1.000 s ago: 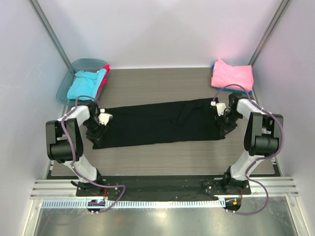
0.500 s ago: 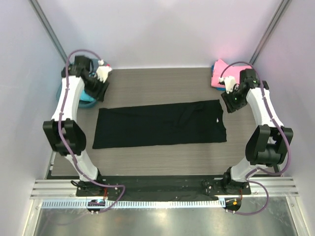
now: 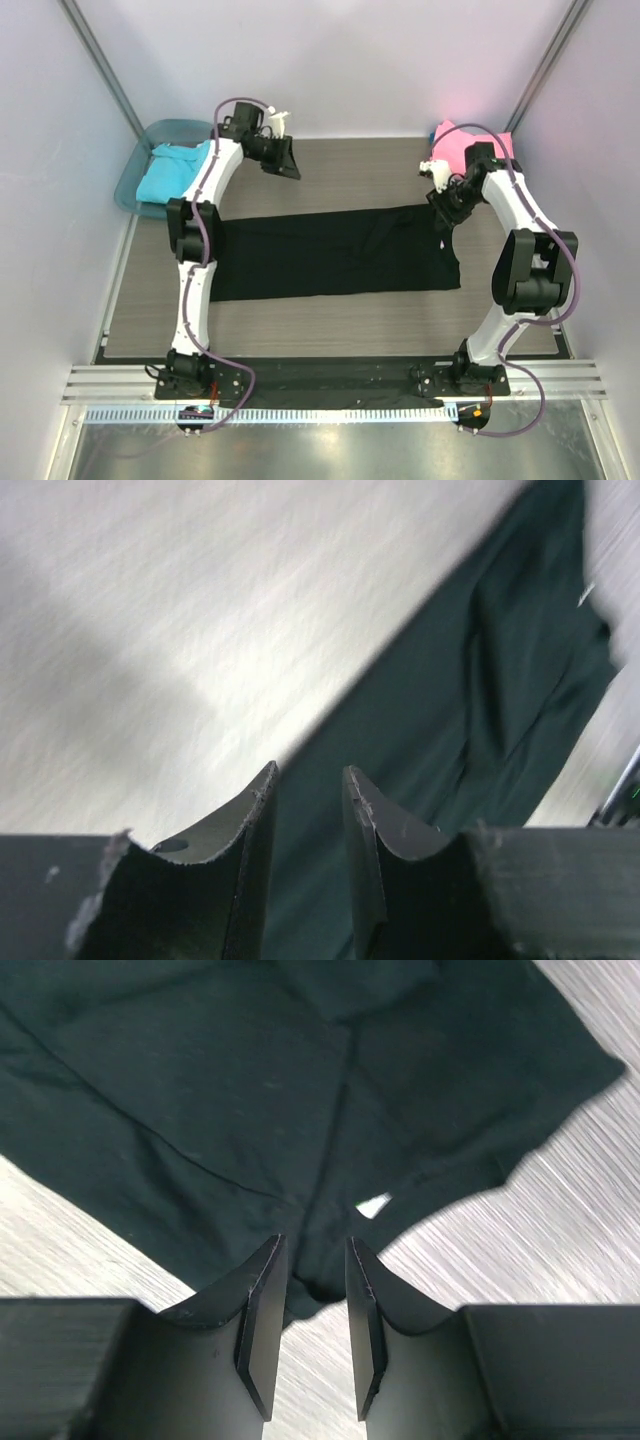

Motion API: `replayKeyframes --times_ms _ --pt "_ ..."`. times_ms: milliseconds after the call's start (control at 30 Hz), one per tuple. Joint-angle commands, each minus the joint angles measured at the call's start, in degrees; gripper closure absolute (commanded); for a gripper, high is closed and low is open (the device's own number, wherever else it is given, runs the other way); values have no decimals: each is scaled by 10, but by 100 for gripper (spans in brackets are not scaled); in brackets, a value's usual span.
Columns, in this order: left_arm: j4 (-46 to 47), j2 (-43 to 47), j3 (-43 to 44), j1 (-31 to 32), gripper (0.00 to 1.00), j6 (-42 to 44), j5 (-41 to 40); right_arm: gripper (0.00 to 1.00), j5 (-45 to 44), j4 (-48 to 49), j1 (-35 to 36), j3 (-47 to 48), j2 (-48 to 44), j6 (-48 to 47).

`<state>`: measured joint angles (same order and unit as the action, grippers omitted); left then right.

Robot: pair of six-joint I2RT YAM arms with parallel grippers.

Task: Fold and stack the t-shirts
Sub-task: Fold the tshirt

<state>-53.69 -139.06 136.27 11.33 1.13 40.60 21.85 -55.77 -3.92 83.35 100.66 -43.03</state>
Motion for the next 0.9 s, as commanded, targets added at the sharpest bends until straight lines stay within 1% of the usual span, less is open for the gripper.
replayKeyframes --times_ms 0,67,100,133,167,200,300,433,533,733,867 --pt "161 -42 68 6 66 -154 83 65 39 -8 15 3 6 -15" --pt "190 -64 81 19 63 -169 93 65 40 -8 31 3 22 -11" --pt "228 -79 77 24 62 -202 100 65 40 -8 37 1 27 -10" --pt "242 -88 74 33 62 -217 119 65 39 -7 39 1 34 -6" --pt "253 -97 75 38 62 -232 134 66 37 -7 60 3 52 -1" --pt "268 -118 73 43 63 -251 152 66 36 -5 65 12 62 6" --pt "294 -144 59 67 68 -288 201 66 37 -2 68 49 109 44" --pt "314 -175 67 89 71 -302 208 67 26 -1 73 72 136 38" --pt "357 -189 70 102 73 -335 214 67 17 -2 72 77 154 37" --pt "374 -206 51 133 72 -363 236 67 15 9 71 60 168 41" --pt "376 -217 47 148 70 -367 249 67 23 15 70 52 172 48"
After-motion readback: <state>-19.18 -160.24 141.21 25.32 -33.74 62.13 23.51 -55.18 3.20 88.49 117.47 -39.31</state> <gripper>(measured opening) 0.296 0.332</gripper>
